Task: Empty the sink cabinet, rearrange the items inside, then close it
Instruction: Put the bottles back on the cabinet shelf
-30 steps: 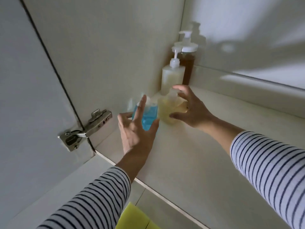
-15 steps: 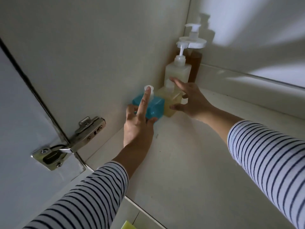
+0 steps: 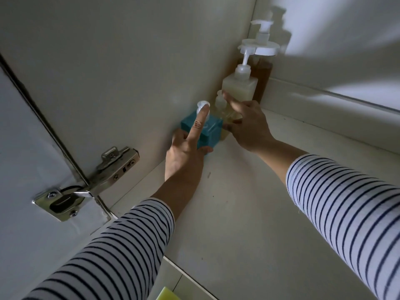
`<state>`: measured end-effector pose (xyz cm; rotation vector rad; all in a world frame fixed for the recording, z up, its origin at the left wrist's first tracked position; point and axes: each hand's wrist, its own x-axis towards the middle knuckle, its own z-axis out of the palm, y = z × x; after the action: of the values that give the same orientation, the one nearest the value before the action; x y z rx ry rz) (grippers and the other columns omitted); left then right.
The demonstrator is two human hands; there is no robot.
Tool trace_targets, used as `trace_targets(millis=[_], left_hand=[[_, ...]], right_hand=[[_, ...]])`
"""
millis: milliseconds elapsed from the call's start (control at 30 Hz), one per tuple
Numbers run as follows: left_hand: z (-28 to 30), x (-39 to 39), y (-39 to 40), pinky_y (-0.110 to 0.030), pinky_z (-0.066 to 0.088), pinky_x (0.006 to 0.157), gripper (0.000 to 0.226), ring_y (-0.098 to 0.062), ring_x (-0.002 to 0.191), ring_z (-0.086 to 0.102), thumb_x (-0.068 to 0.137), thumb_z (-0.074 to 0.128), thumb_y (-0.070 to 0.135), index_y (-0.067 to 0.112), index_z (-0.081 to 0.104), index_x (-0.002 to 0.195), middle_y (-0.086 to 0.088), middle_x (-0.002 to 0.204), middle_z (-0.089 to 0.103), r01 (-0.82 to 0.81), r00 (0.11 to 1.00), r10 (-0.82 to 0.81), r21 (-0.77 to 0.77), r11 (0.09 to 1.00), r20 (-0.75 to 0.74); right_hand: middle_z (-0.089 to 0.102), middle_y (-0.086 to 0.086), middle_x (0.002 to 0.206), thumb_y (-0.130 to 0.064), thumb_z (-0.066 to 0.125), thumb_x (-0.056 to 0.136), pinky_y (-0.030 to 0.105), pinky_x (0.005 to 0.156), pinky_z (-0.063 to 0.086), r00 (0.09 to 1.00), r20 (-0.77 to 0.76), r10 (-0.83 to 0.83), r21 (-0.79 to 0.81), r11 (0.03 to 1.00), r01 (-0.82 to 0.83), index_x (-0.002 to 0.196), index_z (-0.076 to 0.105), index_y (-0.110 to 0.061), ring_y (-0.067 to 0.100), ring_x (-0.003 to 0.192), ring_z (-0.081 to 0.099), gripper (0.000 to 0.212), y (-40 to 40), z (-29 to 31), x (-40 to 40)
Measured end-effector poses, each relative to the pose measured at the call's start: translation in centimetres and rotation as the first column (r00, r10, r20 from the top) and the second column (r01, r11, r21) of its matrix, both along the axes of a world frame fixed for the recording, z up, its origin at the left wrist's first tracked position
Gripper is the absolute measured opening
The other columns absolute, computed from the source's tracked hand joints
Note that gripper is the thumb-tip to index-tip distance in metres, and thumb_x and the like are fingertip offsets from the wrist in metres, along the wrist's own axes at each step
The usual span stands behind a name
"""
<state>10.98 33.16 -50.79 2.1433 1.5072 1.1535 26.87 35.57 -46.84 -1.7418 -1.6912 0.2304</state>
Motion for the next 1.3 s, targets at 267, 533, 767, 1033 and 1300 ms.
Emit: trace_targets(millis=[267, 533, 767, 1033, 1300], left_hand=[[0.1, -0.1, -0.4, -0.025, 0.042, 0.084, 0.095, -0.012, 0.087, 0.048, 0.082, 0.068, 0.012, 0.05, 0.003, 0.139, -0.005, 0.11, 0.05, 0.026, 0.994, -0.025, -0.004, 1.0, 0.103], [-0.7, -3.5, -3.7, -0.032, 0.032, 0.102, 0.074, -0.025, 0.122, 0.043, 0.082, 0.062, 0.047, 0.022, 0.03, 0.144, -0.011, 0.132, 0.046, -0.005, 0.996, -0.016, -0.225, 0.974, -0.09], [1.6, -7.7, -10.8, -0.033, 0.032, 0.101, 0.071, -0.025, 0.122, 0.044, 0.082, 0.061, 0.048, 0.017, 0.036, 0.14, -0.009, 0.128, 0.053, -0.026, 0.932, -0.102, -0.346, 0.938, -0.347], [7.9, -16.1, -22.7, -0.035, 0.037, 0.1, 0.06, -0.028, 0.12, 0.046, 0.084, 0.057, 0.051, 0.01, 0.048, 0.129, -0.012, 0.129, 0.053, -0.123, 0.684, -0.132, -0.292, 0.948, -0.717], [11.2, -25.3, -30.5, -0.035, 0.037, 0.101, 0.058, -0.024, 0.12, 0.046, 0.085, 0.056, 0.049, 0.013, 0.048, 0.129, -0.007, 0.129, 0.053, -0.265, 0.689, -0.038, -0.301, 0.916, -0.723]], right_hand=[[0.034, 0.01, 0.146, -0.025, 0.066, 0.085, 0.037, 0.109, 0.034, 0.996, 0.049, 0.068, -0.133, 0.989, -0.061, 0.149, 0.012, -0.032, 0.026, 0.133, 0.035, 0.083, -2.3, 0.6, -0.6], [0.033, 0.004, 0.151, -0.049, 0.056, 0.087, 0.031, 0.11, 0.028, 0.99, 0.137, 0.017, -0.327, 0.945, 0.029, 0.146, 0.03, -0.019, 0.023, 0.135, 0.037, 0.07, -9.4, 1.4, -0.4], [0.049, 0.004, 0.14, -0.048, 0.061, 0.084, 0.023, 0.107, 0.03, 0.98, 0.172, 0.095, -0.338, 0.941, -0.031, 0.132, 0.051, -0.012, 0.018, 0.132, 0.042, 0.061, -17.6, 1.7, -2.9], [0.053, 0.003, 0.136, -0.043, 0.063, 0.083, 0.02, 0.103, 0.031, 0.977, 0.08, 0.199, -0.272, 0.947, -0.17, 0.128, 0.055, -0.012, 0.017, 0.127, 0.046, 0.055, -29.1, 2.1, -9.7], [0.055, 0.003, 0.133, -0.039, 0.064, 0.083, 0.023, 0.103, 0.035, 0.928, 0.01, 0.373, -0.284, 0.89, -0.355, 0.127, 0.056, -0.012, 0.017, 0.124, 0.049, 0.052, -34.9, 0.0, -19.0]])
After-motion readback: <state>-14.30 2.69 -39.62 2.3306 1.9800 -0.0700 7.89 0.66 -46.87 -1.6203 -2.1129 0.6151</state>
